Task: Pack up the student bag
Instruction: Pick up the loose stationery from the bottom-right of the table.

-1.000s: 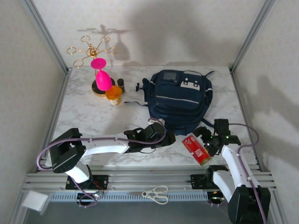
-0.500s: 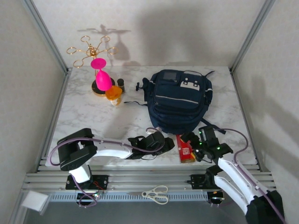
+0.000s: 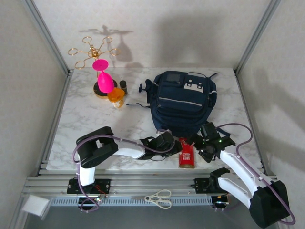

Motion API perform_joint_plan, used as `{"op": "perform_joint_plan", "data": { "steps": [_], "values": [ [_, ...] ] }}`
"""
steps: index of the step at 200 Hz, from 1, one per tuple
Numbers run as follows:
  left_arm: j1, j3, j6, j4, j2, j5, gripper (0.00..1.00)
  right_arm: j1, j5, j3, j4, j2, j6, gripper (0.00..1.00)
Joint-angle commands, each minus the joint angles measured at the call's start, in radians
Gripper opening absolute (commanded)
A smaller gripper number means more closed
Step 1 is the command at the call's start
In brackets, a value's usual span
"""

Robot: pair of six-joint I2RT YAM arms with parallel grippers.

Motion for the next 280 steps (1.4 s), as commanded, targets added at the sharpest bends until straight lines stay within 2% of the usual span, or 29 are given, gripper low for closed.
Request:
{"op": "perform_joint_plan", "data": {
  "steps": [1, 40, 63, 94, 121, 139, 168, 208, 244, 269, 280],
  "values": [
    [0.003, 0.065, 0.043, -0.03, 0.042, 0.047, 0.38, -0.008, -0.032, -0.043, -0.017, 0.031, -0.071, 0.98],
    [0.003, 0.064, 0.043, -0.089, 0.043, 0.025, 0.34, -0.027, -0.164, -0.114, 0.087, 0.037, -0.104, 0.96],
    [0.003, 0.062, 0.046, -0.092, 0.045, 0.017, 0.27, -0.037, -0.217, -0.132, 0.129, 0.085, -0.136, 0.93],
    [0.008, 0.06, 0.043, -0.092, 0.059, 0.022, 0.15, -0.038, -0.332, -0.14, 0.186, 0.048, -0.172, 0.88],
    [0.008, 0.079, 0.053, -0.093, 0.078, 0.037, 0.13, -0.041, -0.435, -0.168, 0.244, 0.058, -0.195, 0.84],
    [0.015, 0.08, 0.058, -0.125, 0.077, 0.02, 0.11, -0.041, -0.453, -0.145, 0.228, 0.031, -0.212, 0.84],
    [0.028, 0.072, 0.06, -0.114, 0.081, 0.029, 0.08, -0.041, -0.572, -0.145, 0.286, -0.02, -0.204, 0.83],
    [0.023, 0.121, 0.077, -0.151, 0.102, 0.025, 0.09, -0.043, -0.538, -0.142, 0.25, 0.018, -0.241, 0.84],
    [0.04, 0.086, 0.069, -0.144, 0.098, 0.02, 0.08, -0.044, -0.582, -0.098, 0.256, -0.064, -0.235, 0.83],
    [0.045, 0.075, 0.069, -0.142, 0.095, 0.015, 0.07, -0.046, -0.554, -0.102, 0.223, -0.098, -0.236, 0.77],
    [0.043, 0.074, 0.068, -0.135, 0.094, 0.019, 0.07, -0.05, -0.54, -0.11, 0.225, -0.1, -0.233, 0.7]
  ]
}}
